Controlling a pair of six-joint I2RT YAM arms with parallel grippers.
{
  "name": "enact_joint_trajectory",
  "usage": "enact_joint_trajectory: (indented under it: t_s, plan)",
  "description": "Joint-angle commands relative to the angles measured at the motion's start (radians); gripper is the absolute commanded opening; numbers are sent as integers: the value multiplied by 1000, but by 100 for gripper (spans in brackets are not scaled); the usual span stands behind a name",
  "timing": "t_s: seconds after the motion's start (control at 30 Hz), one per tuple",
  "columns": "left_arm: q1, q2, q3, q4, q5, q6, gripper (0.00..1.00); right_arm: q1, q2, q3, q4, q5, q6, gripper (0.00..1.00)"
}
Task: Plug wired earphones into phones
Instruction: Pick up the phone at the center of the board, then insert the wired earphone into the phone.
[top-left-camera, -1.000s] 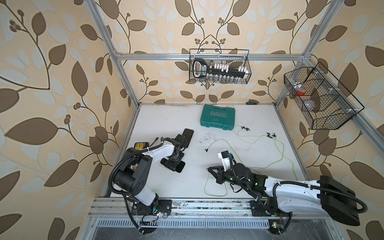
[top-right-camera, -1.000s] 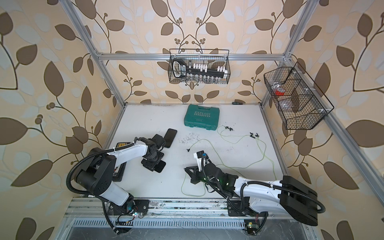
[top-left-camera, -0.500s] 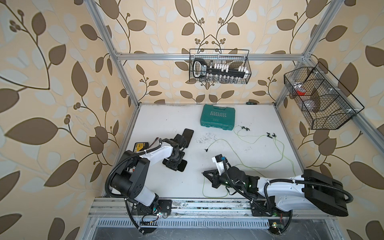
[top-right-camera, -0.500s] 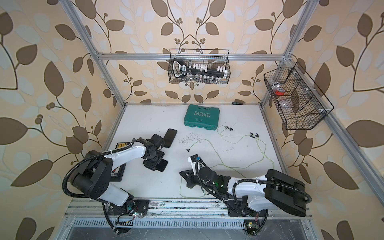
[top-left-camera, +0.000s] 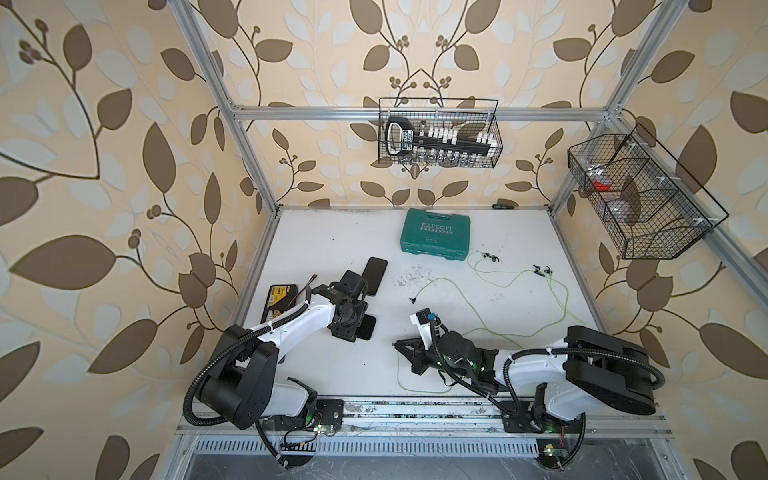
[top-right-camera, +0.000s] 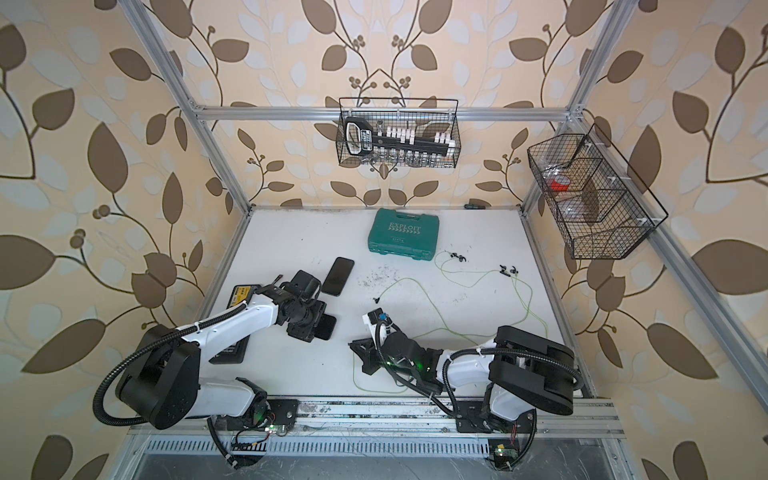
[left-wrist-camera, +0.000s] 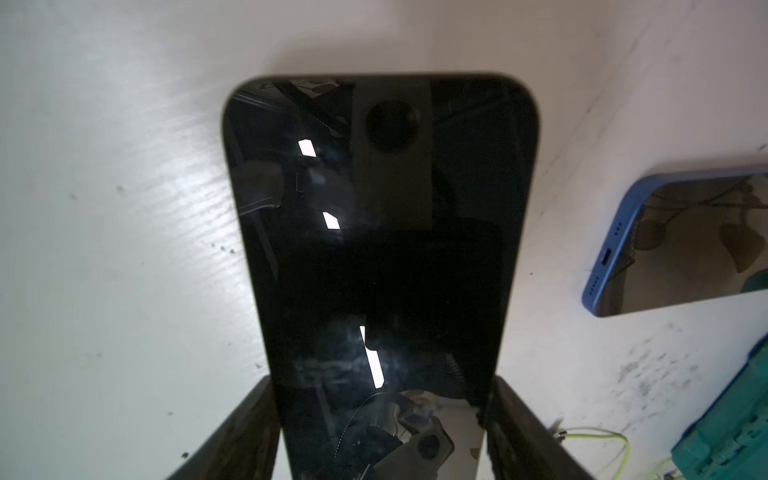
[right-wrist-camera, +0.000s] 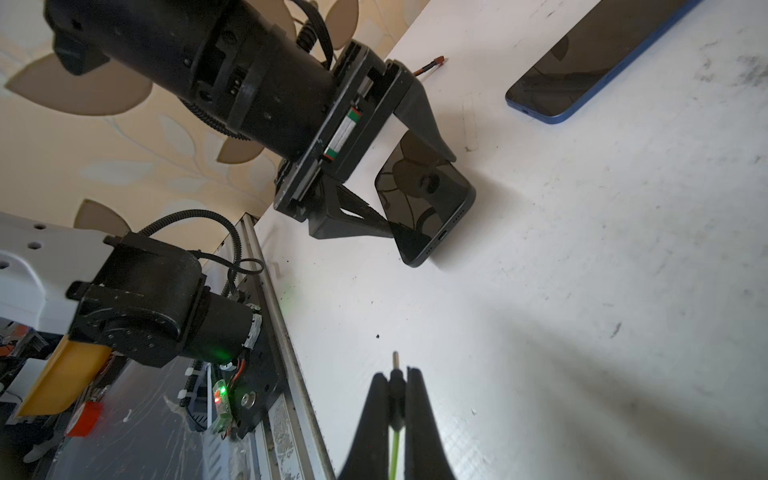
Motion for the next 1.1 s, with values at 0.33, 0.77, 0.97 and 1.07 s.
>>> enact_joint_trajectory:
  t_s: [0.33,0.77,0.97,1.07]
  plan:
    - [3,-256,-111,107,-8,-133,65,-62,177,116,140,-32,35,0]
    - [3,-377,-170,138,-8,-176,63,-62,241,180,160,-34,82,0]
    - [3,-430,-209,165,-10,-205,62,-62,268,204,165,-25,126,0]
    - [3,-450,-215,161,-20,-206,62,-62,271,209,176,-30,142,0]
